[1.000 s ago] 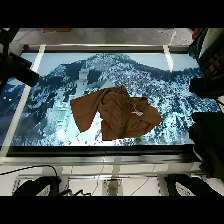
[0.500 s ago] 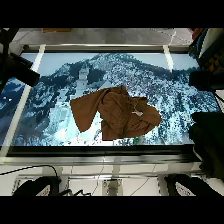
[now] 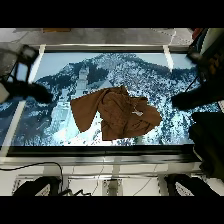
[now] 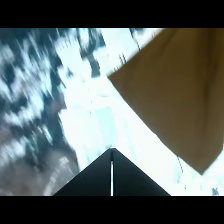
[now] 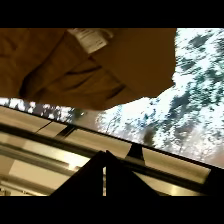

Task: Fold the clothes and pants, and hang the long-sleeved shirts on hangers.

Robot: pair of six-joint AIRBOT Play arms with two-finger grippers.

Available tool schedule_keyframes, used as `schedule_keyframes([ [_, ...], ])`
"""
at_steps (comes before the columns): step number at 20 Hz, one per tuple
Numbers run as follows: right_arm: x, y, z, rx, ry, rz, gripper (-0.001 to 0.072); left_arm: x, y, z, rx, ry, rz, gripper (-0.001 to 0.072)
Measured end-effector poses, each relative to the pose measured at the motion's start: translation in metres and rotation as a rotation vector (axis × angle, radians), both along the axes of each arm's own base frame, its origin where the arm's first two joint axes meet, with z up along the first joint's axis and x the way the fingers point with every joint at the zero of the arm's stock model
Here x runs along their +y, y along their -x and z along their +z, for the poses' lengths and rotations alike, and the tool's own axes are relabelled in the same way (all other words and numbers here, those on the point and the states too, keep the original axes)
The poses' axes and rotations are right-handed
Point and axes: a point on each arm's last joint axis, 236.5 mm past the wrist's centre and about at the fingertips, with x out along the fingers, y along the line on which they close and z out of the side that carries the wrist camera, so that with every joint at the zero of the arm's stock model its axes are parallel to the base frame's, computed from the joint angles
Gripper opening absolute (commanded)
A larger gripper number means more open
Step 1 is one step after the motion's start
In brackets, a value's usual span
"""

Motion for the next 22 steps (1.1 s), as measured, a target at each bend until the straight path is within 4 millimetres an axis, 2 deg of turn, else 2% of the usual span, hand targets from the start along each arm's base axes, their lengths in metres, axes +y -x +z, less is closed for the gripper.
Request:
schedule_keyframes([
  [3,0.037,0.036,-0.031,0.052,-0.143,0.141,0.0027,-0.007,0.029,-0.063,0.104,0.17,0.07,0.0027],
  [4,0.047,0.046,-0.039,0.06,-0.192,0.166,0.0027,-0.012,0.038,-0.084,0.141,0.233,0.097,0.0161],
  [5,0.056,0.053,-0.048,0.066,-0.237,0.181,0.0027,-0.017,0.048,-0.103,0.18,0.282,0.121,0.0362],
  [6,0.062,0.057,-0.056,0.072,-0.267,0.186,0.0027,-0.021,0.059,-0.124,0.228,0.327,0.148,0.0417],
  [8,0.071,0.062,-0.069,0.077,-0.315,0.182,0.0028,-0.031,0.078,-0.158,0.314,0.406,0.203,0.0418],
  [10,0.076,0.06,-0.078,0.068,-0.343,0.166,0.0027,-0.041,0.088,-0.183,0.376,0.488,0.262,0.0436],
  [12,0.078,0.055,-0.082,0.048,-0.358,0.15,0.0028,-0.051,0.09,-0.2,0.417,0.568,0.326,0.0528],
  [17,0.08,0.044,-0.084,0.001,-0.375,0.123,0.0028,-0.066,0.081,-0.232,0.49,0.709,0.45,0.0526],
  [20,0.08,0.04,-0.084,-0.013,-0.379,0.114,0.0028,-0.083,0.072,-0.242,0.52,0.815,0.471,0.0524],
  [22,0.081,0.039,-0.083,-0.019,-0.382,0.108,0.0028,-0.088,0.063,-0.247,0.512,0.864,0.482,0.0453],
])
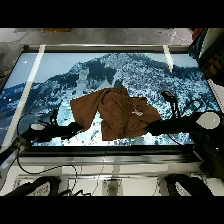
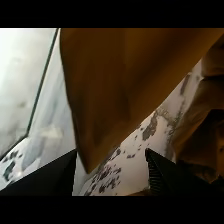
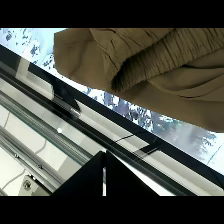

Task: Fold the clothes and pants, and hang the long-sleeved shirts on hangers.

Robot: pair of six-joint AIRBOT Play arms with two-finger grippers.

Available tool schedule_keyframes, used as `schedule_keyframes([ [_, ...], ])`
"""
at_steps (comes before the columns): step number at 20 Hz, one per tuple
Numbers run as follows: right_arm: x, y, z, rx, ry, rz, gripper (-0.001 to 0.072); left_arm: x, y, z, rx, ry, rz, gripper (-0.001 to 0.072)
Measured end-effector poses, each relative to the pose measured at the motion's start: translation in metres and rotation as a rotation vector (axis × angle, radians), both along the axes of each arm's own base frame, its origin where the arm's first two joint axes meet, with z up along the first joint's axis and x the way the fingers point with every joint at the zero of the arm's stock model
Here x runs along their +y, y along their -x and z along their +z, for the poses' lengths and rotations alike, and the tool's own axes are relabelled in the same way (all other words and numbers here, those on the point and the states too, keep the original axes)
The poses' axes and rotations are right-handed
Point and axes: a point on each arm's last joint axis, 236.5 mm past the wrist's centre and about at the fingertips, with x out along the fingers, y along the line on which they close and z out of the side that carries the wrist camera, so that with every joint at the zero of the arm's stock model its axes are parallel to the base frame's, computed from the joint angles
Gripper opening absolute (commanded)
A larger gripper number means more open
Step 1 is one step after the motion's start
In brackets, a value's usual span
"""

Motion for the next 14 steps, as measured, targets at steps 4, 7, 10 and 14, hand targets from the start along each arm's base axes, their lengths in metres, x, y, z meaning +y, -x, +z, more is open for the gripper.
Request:
schedule_keyframes([
  [4,-0.001,-0.002,0.0,-0.001,0.002,-0.008,0.0027,0.001,-0.016,-0.008,-0.053,0.01,0.03,0.0046],
  [7,-0.008,-0.001,-0.012,0.013,0.04,-0.01,0.0026,0.002,-0.024,-0.009,-0.086,0.006,0.037,0.0013],
  [10,-0.006,0.002,-0.035,0.062,0.029,-0.034,0.0027,0.006,-0.035,-0.004,-0.131,-0.015,0.031,0.0013],
  [14,0.024,0.001,-0.063,0.123,-0.107,-0.113,0.0427,0.007,-0.054,0.02,-0.217,-0.022,0.025,0.0013],
])
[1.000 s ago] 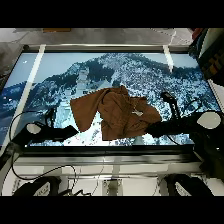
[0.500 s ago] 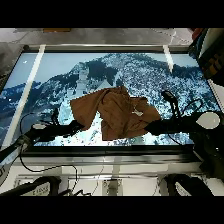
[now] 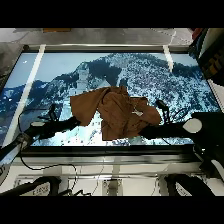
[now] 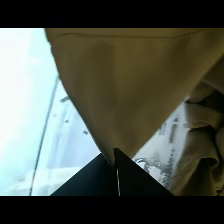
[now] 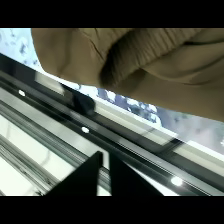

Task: Fold the clothes and pants, and hang the long-sleeved shirts on hangers.

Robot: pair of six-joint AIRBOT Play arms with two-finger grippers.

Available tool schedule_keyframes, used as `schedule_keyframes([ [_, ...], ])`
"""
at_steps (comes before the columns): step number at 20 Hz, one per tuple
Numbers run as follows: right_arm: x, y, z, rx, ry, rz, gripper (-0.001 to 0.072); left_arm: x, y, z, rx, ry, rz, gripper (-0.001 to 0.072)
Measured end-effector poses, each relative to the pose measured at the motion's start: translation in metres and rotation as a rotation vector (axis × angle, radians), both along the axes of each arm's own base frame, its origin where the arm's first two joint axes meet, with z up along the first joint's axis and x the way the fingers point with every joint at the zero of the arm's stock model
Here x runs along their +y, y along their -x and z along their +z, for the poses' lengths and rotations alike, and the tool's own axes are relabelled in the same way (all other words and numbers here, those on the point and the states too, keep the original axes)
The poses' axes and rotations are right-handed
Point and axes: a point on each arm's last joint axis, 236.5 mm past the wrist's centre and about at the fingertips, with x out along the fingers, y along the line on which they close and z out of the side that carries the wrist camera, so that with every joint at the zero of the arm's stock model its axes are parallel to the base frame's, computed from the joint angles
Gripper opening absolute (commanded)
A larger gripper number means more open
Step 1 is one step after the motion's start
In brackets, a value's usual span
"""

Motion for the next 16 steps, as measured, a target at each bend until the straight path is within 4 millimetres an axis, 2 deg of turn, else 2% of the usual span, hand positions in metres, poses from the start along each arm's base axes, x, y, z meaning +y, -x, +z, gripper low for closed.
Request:
schedule_keyframes([
  [4,0.033,-0.017,-0.022,0.046,-0.094,-0.117,0.0614,0.0,-0.011,0.027,-0.099,-0.018,-0.027,0.0013],
  [6,0.044,-0.021,-0.04,0.101,-0.102,-0.148,0.0671,-0.001,-0.014,0.034,-0.13,-0.027,-0.039,0.0013],
  [11,0.063,-0.032,-0.072,0.225,-0.101,-0.177,0.0669,-0.001,-0.016,0.041,-0.158,-0.036,-0.05,0.0013],
  [14,0.071,-0.045,-0.079,0.252,-0.104,-0.188,0.0506,-0.001,-0.016,0.042,-0.164,-0.04,-0.053,0.0013],
  [15,0.073,-0.049,-0.079,0.253,-0.107,-0.189,0.0345,-0.001,-0.016,0.042,-0.165,-0.039,-0.053,0.0013],
  [16,0.075,-0.054,-0.078,0.252,-0.111,-0.189,0.0133,-0.001,-0.016,0.042,-0.165,-0.04,-0.054,0.0013],
])
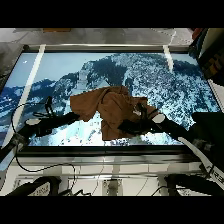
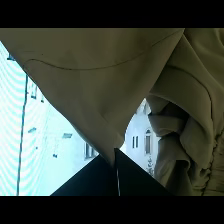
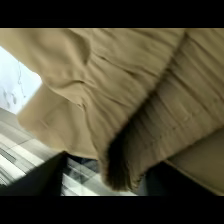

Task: Fold the clothes and pants, and hang the long-sleeved shirts on hangers.

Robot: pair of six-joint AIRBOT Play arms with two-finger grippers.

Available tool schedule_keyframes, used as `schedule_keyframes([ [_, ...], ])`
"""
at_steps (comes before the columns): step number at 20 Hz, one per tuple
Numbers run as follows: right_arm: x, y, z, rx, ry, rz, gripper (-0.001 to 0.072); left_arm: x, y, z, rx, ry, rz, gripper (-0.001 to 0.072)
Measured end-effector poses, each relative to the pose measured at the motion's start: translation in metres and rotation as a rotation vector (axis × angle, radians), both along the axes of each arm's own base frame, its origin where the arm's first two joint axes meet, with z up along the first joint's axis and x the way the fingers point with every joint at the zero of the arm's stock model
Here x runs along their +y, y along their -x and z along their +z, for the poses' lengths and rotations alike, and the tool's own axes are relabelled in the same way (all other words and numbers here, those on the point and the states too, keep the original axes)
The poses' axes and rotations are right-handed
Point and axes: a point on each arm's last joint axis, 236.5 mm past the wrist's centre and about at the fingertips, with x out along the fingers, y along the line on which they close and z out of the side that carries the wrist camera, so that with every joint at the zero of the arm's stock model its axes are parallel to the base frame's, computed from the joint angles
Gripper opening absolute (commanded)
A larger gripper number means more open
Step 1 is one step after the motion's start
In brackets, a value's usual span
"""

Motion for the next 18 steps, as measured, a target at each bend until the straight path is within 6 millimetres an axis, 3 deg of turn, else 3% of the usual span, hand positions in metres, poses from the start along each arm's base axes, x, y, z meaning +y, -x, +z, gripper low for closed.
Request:
schedule_keyframes([
  [1,0.002,-0.004,0.002,-0.006,-0.003,0.001,0.0029,0.0,0.0,0.0,0.0,0.0,0.0,0.0013],
  [6,0.014,-0.034,0.034,-0.078,-0.044,0.007,0.0027,0.001,-0.003,0.004,-0.011,-0.001,0.003,0.0011],
  [8,0.013,-0.062,0.063,-0.152,-0.068,-0.011,0.0027,0.006,-0.015,0.016,-0.045,-0.003,0.014,0.0009],
  [10,-0.001,-0.102,0.1,-0.257,-0.08,-0.058,0.0026,0.018,-0.038,0.042,-0.114,-0.009,0.039,0.0008],
  [12,-0.032,-0.145,0.146,-0.357,-0.092,-0.142,0.0026,0.041,-0.071,0.087,-0.225,-0.023,0.087,0.0008],
  [14,-0.076,-0.186,0.2,-0.459,-0.108,-0.254,0.0025,0.076,-0.102,0.145,-0.354,-0.042,0.155,0.0007],
  [16,-0.122,-0.213,0.258,-0.571,-0.117,-0.346,0.0025,0.115,-0.123,0.212,-0.488,-0.067,0.233,0.0007],
  [18,-0.164,-0.226,0.314,-0.68,-0.114,-0.41,0.0025,0.151,-0.132,0.27,-0.605,-0.1,0.299,0.0007],
])
